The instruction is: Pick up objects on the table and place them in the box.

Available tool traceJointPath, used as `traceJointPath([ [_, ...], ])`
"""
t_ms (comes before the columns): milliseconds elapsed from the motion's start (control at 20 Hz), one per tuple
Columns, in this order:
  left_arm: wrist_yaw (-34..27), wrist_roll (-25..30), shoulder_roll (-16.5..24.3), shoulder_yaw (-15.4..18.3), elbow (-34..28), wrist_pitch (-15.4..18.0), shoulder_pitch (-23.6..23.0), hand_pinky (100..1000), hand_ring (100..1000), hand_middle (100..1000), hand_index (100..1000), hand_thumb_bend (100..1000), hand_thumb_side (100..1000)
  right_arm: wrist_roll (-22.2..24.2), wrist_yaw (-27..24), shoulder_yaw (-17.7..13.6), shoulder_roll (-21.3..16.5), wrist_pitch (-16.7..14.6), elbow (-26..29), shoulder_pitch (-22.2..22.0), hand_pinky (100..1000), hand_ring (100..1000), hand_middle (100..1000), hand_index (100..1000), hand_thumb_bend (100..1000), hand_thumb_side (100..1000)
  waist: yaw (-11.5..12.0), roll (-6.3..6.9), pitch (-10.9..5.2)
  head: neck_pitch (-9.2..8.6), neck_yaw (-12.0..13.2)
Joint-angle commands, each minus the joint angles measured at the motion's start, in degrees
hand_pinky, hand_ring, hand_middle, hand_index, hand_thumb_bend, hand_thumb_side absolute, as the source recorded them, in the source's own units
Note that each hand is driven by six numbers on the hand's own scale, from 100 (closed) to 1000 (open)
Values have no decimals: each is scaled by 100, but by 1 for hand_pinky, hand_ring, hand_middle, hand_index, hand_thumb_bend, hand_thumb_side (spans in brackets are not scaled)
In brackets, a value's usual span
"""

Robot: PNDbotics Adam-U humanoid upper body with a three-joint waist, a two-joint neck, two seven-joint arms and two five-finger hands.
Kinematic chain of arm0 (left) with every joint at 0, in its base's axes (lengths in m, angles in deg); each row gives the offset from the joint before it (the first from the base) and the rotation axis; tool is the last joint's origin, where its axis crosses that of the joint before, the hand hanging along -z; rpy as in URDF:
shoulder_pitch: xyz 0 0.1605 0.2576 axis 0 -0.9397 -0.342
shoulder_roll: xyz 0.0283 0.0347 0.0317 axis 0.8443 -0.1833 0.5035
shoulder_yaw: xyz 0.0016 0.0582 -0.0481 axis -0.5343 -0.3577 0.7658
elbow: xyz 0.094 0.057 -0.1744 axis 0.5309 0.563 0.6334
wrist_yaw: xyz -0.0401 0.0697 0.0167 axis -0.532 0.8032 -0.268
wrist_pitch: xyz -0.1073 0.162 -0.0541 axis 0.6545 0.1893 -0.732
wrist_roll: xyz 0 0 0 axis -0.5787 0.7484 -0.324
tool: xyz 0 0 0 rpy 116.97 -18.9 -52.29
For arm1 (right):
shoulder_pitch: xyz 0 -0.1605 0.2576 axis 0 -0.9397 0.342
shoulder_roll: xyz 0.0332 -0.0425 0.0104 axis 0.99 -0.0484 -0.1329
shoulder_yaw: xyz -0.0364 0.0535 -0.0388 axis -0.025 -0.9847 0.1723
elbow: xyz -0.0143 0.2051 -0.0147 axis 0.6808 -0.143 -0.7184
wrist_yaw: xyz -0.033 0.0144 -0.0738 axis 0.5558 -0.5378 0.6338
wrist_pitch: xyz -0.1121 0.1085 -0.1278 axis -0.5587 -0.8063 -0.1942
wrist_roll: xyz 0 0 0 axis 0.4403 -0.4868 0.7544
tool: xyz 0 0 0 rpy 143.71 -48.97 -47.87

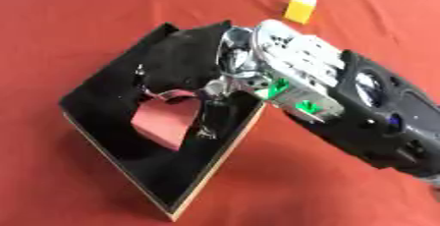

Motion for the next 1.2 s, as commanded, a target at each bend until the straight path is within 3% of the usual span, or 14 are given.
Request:
traceJointPath([
  [50, -12, 19, 35, -10, -85, 5, 43, 573, 753, 671, 844, 203, 824, 1, 39, 14, -58, -146, 15, 44, 870, 964, 906, 922, 466, 421, 4, 26, -107, -52, -27],
  [250, -13, 20, 33, -10, -85, 2, 37, 573, 753, 671, 844, 204, 824, 1, 97, -65, -49, -248, 9, 54, 880, 973, 907, 933, 470, 445, -1, 20, -118, -53, -26],
  [500, -9, 15, 29, -7, -85, -1, 23, 574, 753, 671, 843, 204, 823, 1, -234, -371, -68, -140, 86, 154, 872, 955, 892, 927, 442, 436, -20, 11, -142, -47, -15],
  [650, -2, 6, 31, 1, -85, 0, 11, 574, 753, 671, 843, 204, 822, -151, -566, -766, -123, 30, 88, 287, 869, 937, 878, 924, 401, 415, -34, 15, -162, -45, -7],
  [800, 7, -9, 39, 12, -85, 0, -6, 575, 753, 671, 843, 204, 821, -398, -793, -1216, -302, 200, 89, 395, 872, 940, 883, 926, 436, 381, -50, 17, -190, -34, -7],
  [900, 14, -15, 45, 16, -85, -2, -22, 575, 754, 672, 843, 204, 821, -590, -765, -1519, -499, 269, 89, 423, 872, 941, 885, 927, 458, 359, -58, 13, -206, -26, -7],
  [950, 17, -18, 48, 19, -85, -5, -30, 575, 754, 672, 843, 204, 822, -679, -744, -1648, -606, 300, 89, 416, 872, 943, 886, 928, 418, 324, -62, 9, -211, -21, -5],
  [1050, 22, -22, 54, 20, -85, -8, -38, 575, 754, 672, 843, 204, 821, -803, -691, -1849, -803, 381, 89, 373, 873, 944, 887, 929, 483, 341, -66, 4, -216, -14, -3],
  [1100, 24, -23, 58, 22, -85, -9, -41, 575, 754, 672, 843, 204, 821, -852, -628, -1972, -915, 472, 89, 331, 874, 947, 889, 929, 443, 290, -70, 4, -217, -12, -2],
  [1150, 27, -24, 61, 22, -85, -10, -41, 575, 754, 672, 843, 203, 821, -892, -552, -2076, -1005, 561, 89, 286, 875, 948, 890, 930, 511, 322, -68, 3, -217, -12, -6],
  [1200, 29, -25, 65, 23, -85, -10, -43, 575, 754, 672, 843, 203, 821, -928, -453, -2191, -1090, 665, 89, 234, 876, 949, 891, 931, 522, 313, -68, 4, -216, -12, -11],
])
